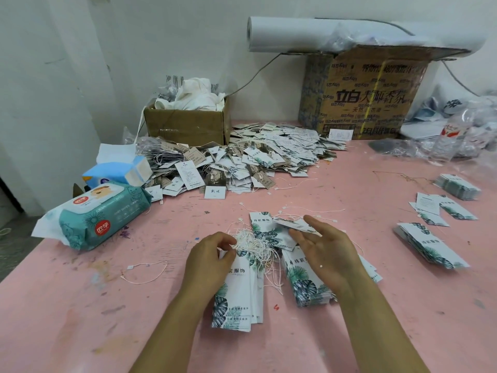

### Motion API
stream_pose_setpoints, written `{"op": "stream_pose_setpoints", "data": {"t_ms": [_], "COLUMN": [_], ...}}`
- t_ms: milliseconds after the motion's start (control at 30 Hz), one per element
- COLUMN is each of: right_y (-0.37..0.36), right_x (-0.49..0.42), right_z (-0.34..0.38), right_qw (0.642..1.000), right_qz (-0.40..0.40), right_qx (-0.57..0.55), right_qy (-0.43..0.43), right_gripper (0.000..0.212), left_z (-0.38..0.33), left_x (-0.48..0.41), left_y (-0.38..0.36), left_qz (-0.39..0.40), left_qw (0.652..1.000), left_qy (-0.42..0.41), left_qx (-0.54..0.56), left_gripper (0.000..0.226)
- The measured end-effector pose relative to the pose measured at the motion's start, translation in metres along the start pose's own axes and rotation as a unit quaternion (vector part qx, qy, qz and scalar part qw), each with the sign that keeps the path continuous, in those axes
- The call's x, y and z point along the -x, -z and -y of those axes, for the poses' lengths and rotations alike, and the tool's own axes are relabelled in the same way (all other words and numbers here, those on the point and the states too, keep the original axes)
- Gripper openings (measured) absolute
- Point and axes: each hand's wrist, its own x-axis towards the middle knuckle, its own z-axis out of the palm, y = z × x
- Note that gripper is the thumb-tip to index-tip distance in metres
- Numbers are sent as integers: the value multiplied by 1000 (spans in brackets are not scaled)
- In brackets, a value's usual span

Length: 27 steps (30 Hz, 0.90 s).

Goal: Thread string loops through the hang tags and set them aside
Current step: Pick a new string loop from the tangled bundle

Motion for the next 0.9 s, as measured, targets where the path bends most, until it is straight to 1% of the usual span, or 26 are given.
{"op": "stream_pose_setpoints", "data": {"t_ms": [67, 133, 200, 233, 267, 300, 333, 367, 400, 433, 467, 500, 567, 700, 733, 767, 833, 867, 900], "right_y": [0, 0, -1, -2, -3, -3, -2, -2, -1, -1, -1, -1, -2, -2, -2, -3, -5, -7, -9], "right_x": [1, 2, 3, 4, 5, 5, 3, 0, -2, -4, -4, -4, -4, -4, -3, -3, 0, 1, 3], "right_z": [-1, -3, -8, -11, -16, -21, -28, -35, -41, -45, -47, -49, -49, -48, -48, -48, -49, -50, -51], "right_qw": [1000, 999, 990, 973, 938, 880, 800, 704, 615, 554, 520, 509, 503, 512, 525, 549, 612, 633, 643], "right_qz": [4, 10, 25, 32, 37, 43, 47, 45, 41, 35, 29, 24, 14, 1, 8, 20, 53, 68, 78], "right_qx": [2, 33, 126, 211, 319, 438, 556, 661, 738, 782, 806, 813, 816, 805, 793, 769, 704, 679, 664], "right_qy": [1, 20, 61, 94, 134, 179, 222, 256, 276, 283, 281, 281, 285, 299, 309, 327, 357, 366, 374], "right_gripper": [33, 31, 28, 27, 27, 27, 25, 26, 29, 31, 31, 29, 25, 20, 18, 16, 10, 7, 5], "left_z": [0, -1, -2, -3, -4, -4, -5, -6, -6, -6, -6, -6, -5, -6, -7, -8, -11, -12, -12], "left_x": [0, -1, -1, 0, 1, 1, 2, 2, 2, 2, 2, 2, 1, 2, 2, 3, 5, 6, 8], "left_y": [0, 0, 0, 0, -1, -2, -3, -3, -4, -4, -4, -4, -5, -5, -4, -4, -3, -2, -2], "left_qz": [-11, -20, -18, -15, -12, -9, -7, -6, -4, -2, 1, 3, 7, 9, 7, 4, 1, 5, 13], "left_qw": [1000, 999, 997, 997, 997, 997, 998, 998, 998, 998, 998, 998, 998, 999, 999, 999, 999, 998, 996], "left_qy": [-1, 4, 10, 12, 11, 9, 7, 5, 4, 6, 8, 9, 11, 9, 3, -7, -40, -64, -87], "left_qx": [15, 42, 71, 78, 77, 74, 69, 65, 63, 62, 59, 58, 55, 51, 49, 45, 37, 30, 22], "left_gripper": [19, 24, 27, 28, 28, 27, 27, 26, 26, 26, 25, 25, 26, 28, 28, 28, 32, 35, 37]}}
